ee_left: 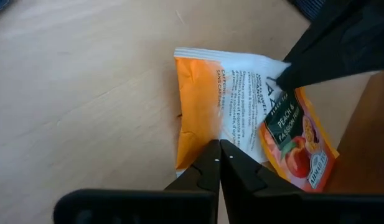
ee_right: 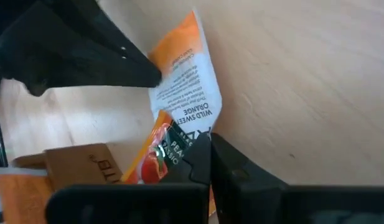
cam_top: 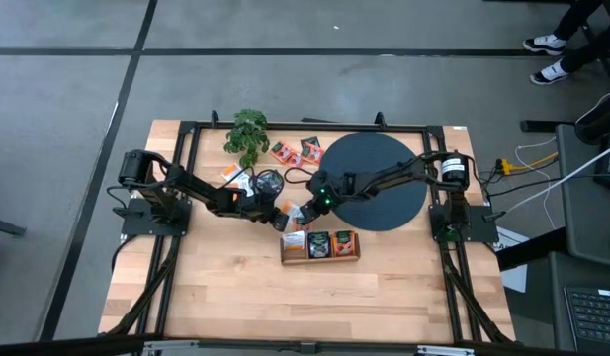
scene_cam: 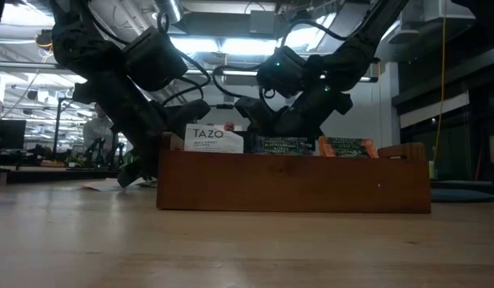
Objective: Pick & Place Tea
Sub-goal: Put the white tea bag into the left section of the wooden organizer
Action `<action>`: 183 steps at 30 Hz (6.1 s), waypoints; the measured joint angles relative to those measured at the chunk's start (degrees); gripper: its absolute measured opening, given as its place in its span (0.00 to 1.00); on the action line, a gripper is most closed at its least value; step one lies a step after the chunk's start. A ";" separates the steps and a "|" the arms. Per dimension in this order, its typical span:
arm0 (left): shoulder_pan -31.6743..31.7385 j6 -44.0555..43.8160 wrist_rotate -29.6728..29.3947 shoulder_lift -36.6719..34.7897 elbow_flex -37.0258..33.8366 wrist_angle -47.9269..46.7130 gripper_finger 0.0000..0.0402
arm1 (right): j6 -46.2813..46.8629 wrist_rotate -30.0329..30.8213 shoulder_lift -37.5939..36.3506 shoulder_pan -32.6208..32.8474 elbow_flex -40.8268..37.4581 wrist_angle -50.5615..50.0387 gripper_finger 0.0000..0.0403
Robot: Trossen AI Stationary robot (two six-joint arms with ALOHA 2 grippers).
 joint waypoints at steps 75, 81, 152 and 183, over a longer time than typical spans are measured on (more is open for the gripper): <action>16.45 29.30 18.54 -34.46 0.09 -12.41 0.43 | -44.78 -6.31 -3.41 -5.42 36.19 -43.19 0.00; 16.45 29.30 20.85 -34.46 0.09 -12.20 0.17 | -44.62 -6.31 -3.41 -5.42 36.19 -42.76 0.00; 8.86 28.25 7.42 -25.46 3.19 30.91 0.03 | -30.79 -11.68 -32.22 -8.28 11.51 -12.86 0.02; 21.13 17.19 22.04 -28.78 3.23 25.36 0.34 | -36.93 -9.41 -31.80 -2.03 11.51 -30.33 0.01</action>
